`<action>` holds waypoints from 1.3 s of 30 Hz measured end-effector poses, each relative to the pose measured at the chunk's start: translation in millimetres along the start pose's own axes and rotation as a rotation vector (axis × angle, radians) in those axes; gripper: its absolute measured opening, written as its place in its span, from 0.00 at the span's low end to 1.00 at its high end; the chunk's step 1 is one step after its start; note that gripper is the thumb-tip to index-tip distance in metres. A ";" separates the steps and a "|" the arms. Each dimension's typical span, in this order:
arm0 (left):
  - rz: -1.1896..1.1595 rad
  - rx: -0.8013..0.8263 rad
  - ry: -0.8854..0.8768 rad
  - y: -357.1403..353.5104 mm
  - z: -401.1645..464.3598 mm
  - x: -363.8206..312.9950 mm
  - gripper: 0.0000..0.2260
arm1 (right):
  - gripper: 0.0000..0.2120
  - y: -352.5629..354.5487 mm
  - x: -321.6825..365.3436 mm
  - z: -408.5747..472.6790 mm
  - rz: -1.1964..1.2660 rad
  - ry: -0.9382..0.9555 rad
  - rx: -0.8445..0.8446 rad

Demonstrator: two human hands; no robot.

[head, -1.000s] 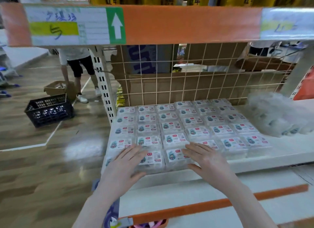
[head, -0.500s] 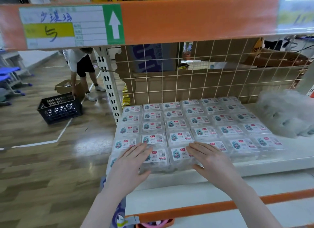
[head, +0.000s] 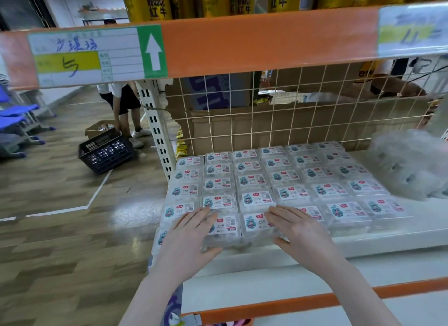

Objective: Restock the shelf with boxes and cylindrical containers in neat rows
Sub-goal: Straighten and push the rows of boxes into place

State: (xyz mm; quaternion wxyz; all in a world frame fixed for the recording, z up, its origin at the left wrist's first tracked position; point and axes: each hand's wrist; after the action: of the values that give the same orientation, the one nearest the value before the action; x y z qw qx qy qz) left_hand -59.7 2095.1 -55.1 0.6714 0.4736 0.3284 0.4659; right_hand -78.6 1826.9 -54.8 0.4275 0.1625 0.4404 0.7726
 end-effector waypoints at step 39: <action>-0.141 0.253 0.108 30.4 -23.0 51.3 0.34 | 0.18 -10.8 29.7 16.7 -0.016 -0.077 -0.055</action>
State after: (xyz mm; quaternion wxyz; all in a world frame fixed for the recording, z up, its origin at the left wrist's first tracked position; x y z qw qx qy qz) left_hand -71.5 2154.4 -34.2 0.6188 0.5045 0.4524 0.3974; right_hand -79.8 1862.4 -58.1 0.4547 0.1766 0.4035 0.7741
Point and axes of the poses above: each hand's wrist, its own z-axis towards the middle knuckle, its own y-axis out of the back of the hand, x = y × z, and after that the axes turned 8 degrees about y, right-handed
